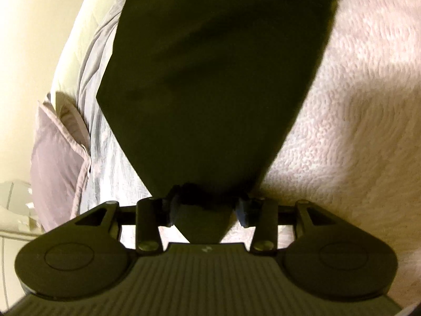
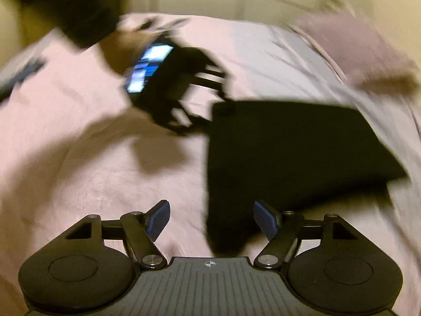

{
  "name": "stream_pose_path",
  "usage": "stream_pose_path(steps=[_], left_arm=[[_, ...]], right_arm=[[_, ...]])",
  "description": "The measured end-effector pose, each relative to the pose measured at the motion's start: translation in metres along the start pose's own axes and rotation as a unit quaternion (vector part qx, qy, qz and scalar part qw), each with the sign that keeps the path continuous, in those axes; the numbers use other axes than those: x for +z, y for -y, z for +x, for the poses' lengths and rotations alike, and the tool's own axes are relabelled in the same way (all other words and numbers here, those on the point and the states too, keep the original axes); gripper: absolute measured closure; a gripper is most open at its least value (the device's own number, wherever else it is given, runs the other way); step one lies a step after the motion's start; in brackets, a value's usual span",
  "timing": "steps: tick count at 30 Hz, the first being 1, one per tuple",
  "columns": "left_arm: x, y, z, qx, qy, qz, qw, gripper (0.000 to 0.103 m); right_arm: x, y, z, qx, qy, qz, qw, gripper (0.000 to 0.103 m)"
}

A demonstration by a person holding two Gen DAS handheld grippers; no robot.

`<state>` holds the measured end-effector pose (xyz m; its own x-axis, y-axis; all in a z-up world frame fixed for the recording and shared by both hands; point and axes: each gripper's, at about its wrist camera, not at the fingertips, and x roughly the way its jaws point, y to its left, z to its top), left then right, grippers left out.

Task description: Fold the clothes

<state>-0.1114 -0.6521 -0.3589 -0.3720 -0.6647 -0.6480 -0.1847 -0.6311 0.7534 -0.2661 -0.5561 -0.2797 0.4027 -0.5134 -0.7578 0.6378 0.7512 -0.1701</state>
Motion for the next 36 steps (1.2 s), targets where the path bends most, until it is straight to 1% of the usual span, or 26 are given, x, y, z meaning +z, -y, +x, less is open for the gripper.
stream_pose_path(steps=[1,2,3,4,5,6,7,8,9,10,11,12,13,17,21,23,27,30,31,33,34,36], left_arm=[[0.0,0.003,0.001,0.004,0.0,0.005,1.0,0.064],[0.0,0.005,0.003,0.008,0.0,0.009,0.9999,0.065],[0.0,0.005,0.005,0.01,-0.002,0.013,0.9999,0.065],[-0.001,0.006,0.008,0.012,-0.004,0.017,0.9998,0.065],[-0.001,0.006,0.01,0.013,-0.006,0.02,0.9997,0.065],[0.0,0.005,0.013,0.01,-0.01,0.024,0.9996,0.068],[0.001,0.005,0.015,0.007,-0.014,0.027,0.9995,0.071],[0.002,0.004,0.017,0.004,-0.017,0.031,0.9994,0.076],[0.005,0.002,0.019,-0.001,-0.021,0.036,0.9992,0.08],[0.008,0.0,0.018,-0.005,-0.025,0.031,0.9992,0.084],[0.011,-0.003,0.017,-0.01,-0.029,0.027,0.9992,0.089],[0.014,-0.006,0.015,-0.013,-0.033,0.021,0.9991,0.091],[0.016,-0.011,0.011,-0.015,-0.036,0.009,0.9992,0.092],[0.036,-0.03,-0.028,-0.02,-0.03,-0.032,0.9988,0.094],[0.077,-0.036,-0.084,-0.047,-0.014,-0.082,0.9955,0.096],[0.1,-0.029,-0.114,-0.061,0.0,-0.104,0.9927,0.096],[0.152,0.005,-0.173,-0.095,0.037,-0.146,0.9841,0.097],[0.181,0.039,-0.197,-0.121,0.051,-0.169,0.9769,0.096],[0.186,0.05,-0.203,-0.131,0.05,-0.171,0.9752,0.095],[0.188,0.064,-0.211,-0.152,0.044,-0.173,0.9721,0.097],[0.188,0.068,-0.213,-0.162,0.041,-0.173,0.9706,0.097],[0.183,0.072,-0.222,-0.181,0.038,-0.181,0.9659,0.097]], right_arm=[[0.0,-0.012,0.015,-0.018,-0.008,-0.029,0.999,0.03],[-0.001,-0.022,0.031,-0.04,-0.026,-0.056,0.997,0.031],[-0.005,-0.029,0.046,-0.067,-0.044,-0.093,0.992,0.031],[-0.01,-0.036,0.062,-0.095,-0.059,-0.134,0.985,0.031],[-0.015,-0.039,0.069,-0.116,-0.062,-0.165,0.978,0.031],[-0.021,-0.037,0.07,-0.128,-0.058,-0.181,0.973,0.033],[-0.026,-0.033,0.069,-0.14,-0.057,-0.194,0.969,0.052],[-0.032,-0.028,0.067,-0.139,-0.056,-0.202,0.968,0.057],[-0.037,-0.02,0.063,-0.127,-0.056,-0.203,0.969,0.066],[-0.041,-0.012,0.058,-0.114,-0.056,-0.202,0.971,0.073],[-0.043,-0.004,0.051,-0.103,-0.057,-0.204,0.972,0.076],[-0.044,0.002,0.044,-0.093,-0.058,-0.207,0.972,0.082],[-0.043,0.008,0.037,-0.086,-0.059,-0.21,0.972,0.085],[-0.043,0.03,-0.005,-0.087,-0.07,-0.215,0.97,0.089],[-0.061,0.044,-0.055,-0.1,-0.099,-0.22,0.965,0.091],[-0.071,0.05,-0.08,-0.11,-0.116,-0.22,0.962,0.091],[-0.106,0.065,-0.123,-0.137,-0.154,-0.21,0.956,0.091],[-0.133,0.07,-0.137,-0.147,-0.178,-0.19,0.954,0.091],[-0.144,0.068,-0.139,-0.153,-0.191,-0.178,0.953,0.088],[-0.161,0.065,-0.139,-0.166,-0.233,-0.128,0.95,0.088],[-0.168,0.065,-0.14,-0.17,-0.248,-0.088,0.95,0.087],[-0.179,0.068,-0.152,-0.171,-0.246,0.031,0.954,0.087]])
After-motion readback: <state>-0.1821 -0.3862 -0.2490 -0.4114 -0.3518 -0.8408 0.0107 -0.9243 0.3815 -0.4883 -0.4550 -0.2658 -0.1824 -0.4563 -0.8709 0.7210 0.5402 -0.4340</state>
